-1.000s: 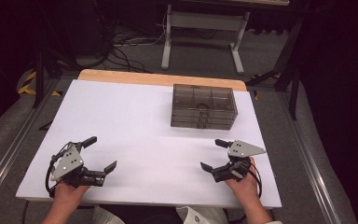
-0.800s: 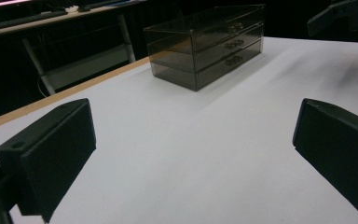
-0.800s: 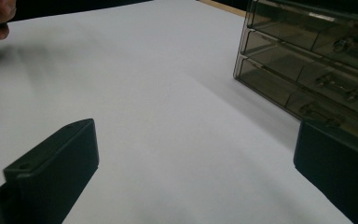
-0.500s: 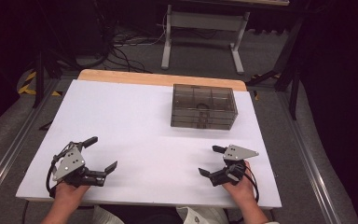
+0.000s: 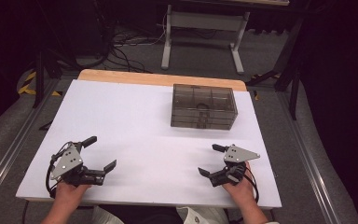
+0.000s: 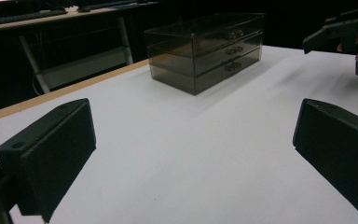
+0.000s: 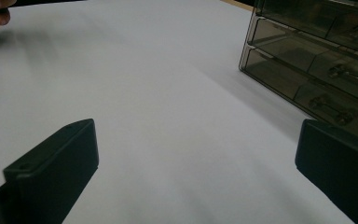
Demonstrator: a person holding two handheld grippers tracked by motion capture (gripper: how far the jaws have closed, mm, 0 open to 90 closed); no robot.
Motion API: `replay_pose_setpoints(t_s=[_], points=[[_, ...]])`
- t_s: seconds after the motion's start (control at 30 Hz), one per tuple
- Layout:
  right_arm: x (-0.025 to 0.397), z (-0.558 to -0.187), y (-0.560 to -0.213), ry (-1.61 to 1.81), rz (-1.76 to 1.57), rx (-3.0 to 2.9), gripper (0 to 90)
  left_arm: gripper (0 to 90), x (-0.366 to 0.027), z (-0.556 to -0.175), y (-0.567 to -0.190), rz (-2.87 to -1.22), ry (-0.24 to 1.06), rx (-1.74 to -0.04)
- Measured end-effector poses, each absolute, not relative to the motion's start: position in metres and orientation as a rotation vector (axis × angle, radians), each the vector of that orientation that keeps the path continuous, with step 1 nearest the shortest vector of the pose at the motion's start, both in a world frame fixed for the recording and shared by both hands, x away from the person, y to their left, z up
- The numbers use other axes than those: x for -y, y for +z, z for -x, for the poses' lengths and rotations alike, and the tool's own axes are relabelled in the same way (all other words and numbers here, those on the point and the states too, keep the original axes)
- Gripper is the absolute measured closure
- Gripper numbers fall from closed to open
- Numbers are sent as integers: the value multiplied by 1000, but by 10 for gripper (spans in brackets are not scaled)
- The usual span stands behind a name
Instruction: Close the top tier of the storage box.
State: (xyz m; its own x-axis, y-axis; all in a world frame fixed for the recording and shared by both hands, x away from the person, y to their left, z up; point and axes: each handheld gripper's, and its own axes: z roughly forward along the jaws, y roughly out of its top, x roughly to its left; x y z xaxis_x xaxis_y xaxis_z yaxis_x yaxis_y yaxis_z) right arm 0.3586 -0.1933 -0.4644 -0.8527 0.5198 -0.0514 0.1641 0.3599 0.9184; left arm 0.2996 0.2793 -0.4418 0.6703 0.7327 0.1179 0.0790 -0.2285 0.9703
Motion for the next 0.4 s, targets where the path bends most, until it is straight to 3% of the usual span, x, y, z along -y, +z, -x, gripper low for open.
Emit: replay_pose_setpoints(t_s=[0.4], points=[[195,-358,-463,1483,-601,-2270,0,2,-280,-302,-443,-1711,691,-673]])
